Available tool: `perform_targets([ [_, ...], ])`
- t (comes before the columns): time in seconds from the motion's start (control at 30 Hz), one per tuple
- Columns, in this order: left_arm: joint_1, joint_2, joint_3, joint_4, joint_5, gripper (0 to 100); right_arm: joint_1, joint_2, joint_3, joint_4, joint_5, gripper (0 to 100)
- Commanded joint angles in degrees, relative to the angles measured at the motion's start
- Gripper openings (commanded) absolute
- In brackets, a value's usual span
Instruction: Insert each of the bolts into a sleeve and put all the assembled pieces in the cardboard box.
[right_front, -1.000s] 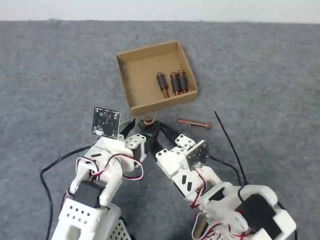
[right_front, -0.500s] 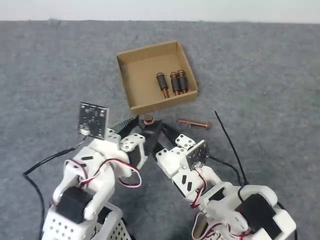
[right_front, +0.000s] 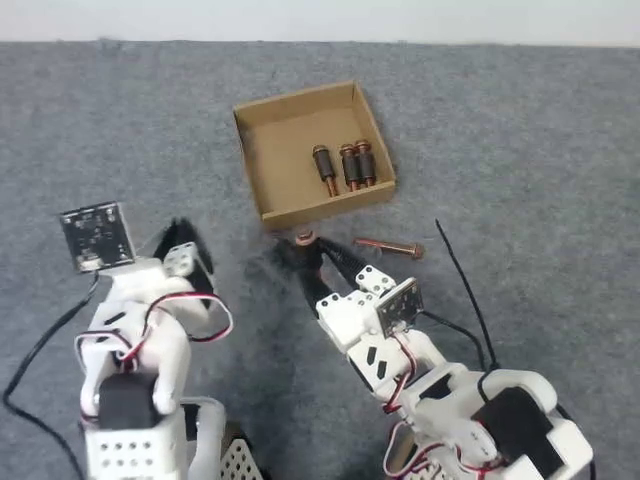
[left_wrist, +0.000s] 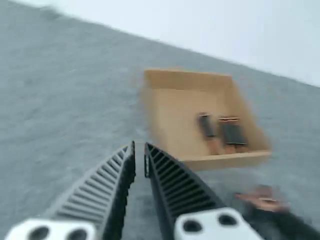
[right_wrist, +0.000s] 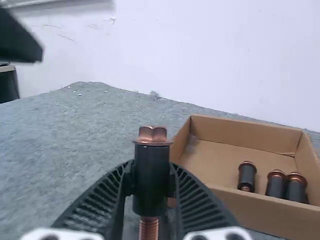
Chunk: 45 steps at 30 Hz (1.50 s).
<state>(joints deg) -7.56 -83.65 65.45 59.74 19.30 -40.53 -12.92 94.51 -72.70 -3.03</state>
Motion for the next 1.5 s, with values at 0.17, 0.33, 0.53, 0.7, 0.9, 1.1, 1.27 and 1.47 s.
perform_targets([
  [0.17,-14.9,-0.5,16.5,-12.8,-3.1,4,1.5,-2.6,1.1,0.0,-0.2,0.6],
  [0.33,-15.6,-0.5,24.4,-18.5,-3.2,4,1.5,-2.6,1.1,0.0,-0.2,0.6],
  [0.53,-15.8,-0.5,30.2,-23.3,-3.3,4,1.7,-2.6,1.1,0.0,-0.2,0.6],
  [0.7,-17.2,-0.5,30.5,-23.2,-3.1,4,5.3,-2.6,1.1,-0.1,-0.3,0.6],
  [0.9,-16.9,-0.4,30.8,-23.1,-3.1,4,9.2,-3.1,-3.3,0.0,-0.3,0.6],
  [1.1,-16.8,-0.4,30.9,-23.1,-3.2,4,14.2,-2.7,-10.8,0.0,-0.3,0.6],
  [1.27,-14.1,-0.4,31.5,-17.4,-4.9,4,16.9,-2.7,-18.3,3.2,-0.2,0.6],
  [1.47,-12.5,-0.4,31.4,-16.1,-9.5,4,18.9,-2.7,-30.2,16.4,-0.2,0.6],
])
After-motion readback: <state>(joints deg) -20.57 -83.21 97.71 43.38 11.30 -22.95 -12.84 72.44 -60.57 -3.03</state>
